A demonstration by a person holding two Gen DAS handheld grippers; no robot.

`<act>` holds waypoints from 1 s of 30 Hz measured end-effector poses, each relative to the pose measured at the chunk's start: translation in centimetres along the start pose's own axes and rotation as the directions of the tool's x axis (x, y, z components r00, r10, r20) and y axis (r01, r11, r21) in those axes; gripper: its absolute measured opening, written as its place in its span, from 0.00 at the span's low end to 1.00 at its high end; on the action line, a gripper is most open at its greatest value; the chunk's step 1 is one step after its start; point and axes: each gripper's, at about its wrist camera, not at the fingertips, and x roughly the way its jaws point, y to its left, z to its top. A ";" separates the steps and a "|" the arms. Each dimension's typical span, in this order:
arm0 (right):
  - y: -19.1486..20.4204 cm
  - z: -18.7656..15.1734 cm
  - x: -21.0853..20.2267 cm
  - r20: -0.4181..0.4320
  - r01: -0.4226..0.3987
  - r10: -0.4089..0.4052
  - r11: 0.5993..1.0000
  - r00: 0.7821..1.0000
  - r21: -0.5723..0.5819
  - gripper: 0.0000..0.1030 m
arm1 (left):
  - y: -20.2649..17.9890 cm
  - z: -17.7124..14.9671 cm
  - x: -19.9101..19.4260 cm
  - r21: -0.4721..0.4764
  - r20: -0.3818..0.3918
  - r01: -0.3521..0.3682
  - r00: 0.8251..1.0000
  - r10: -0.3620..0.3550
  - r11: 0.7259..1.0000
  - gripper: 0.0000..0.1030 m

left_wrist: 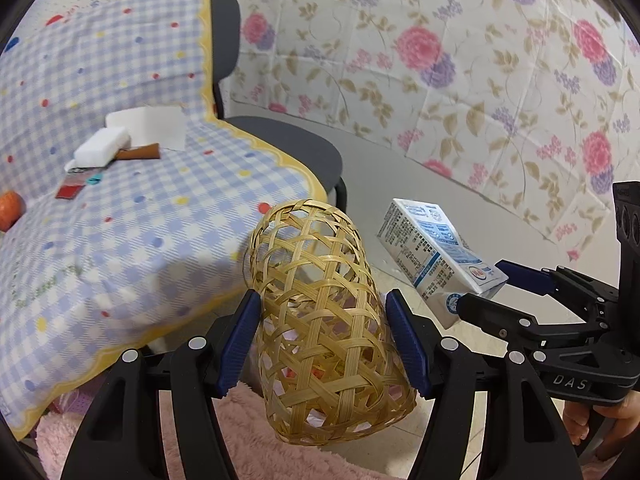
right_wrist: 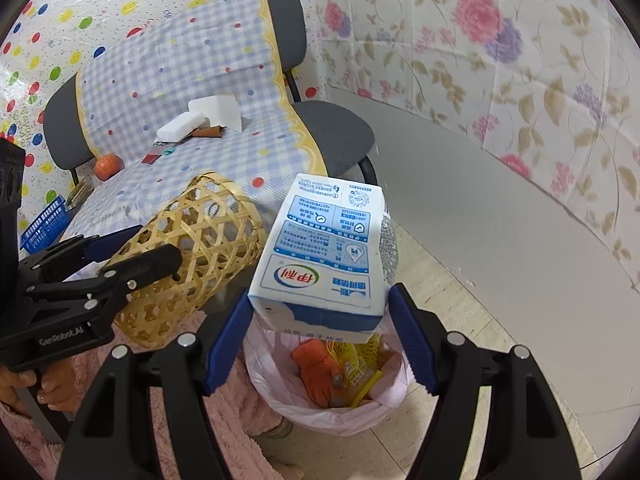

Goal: Collect trash
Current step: 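Carry the bamboo basket and milk carton over the bin with both tools, then open both tools over the bin, dropping basket and carton, then move both tools back over the chair seat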

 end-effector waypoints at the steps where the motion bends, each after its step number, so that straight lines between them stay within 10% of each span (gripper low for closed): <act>1: -0.1 0.0 0.2 -0.002 -0.003 0.003 1.000 1.000 0.003 0.67 | -0.1 0.0 0.4 -0.002 -0.006 0.004 1.000 -0.004 1.000 0.63; 6: -1.0 0.1 2.2 -0.016 -0.019 0.020 1.000 1.000 0.017 0.68 | 0.2 0.7 2.8 -0.011 -0.036 0.011 0.999 -0.011 1.000 0.65; 10: -1.9 -0.2 4.3 -0.070 -0.017 0.020 0.999 0.997 0.042 0.72 | 1.1 0.7 4.0 -0.033 -0.055 -0.016 0.998 0.014 0.999 0.85; 30: 0.1 2.8 0.3 0.040 -0.048 0.047 0.998 0.998 0.031 0.73 | 5.9 1.8 -3.2 -0.108 0.036 -0.194 0.979 0.198 0.975 0.85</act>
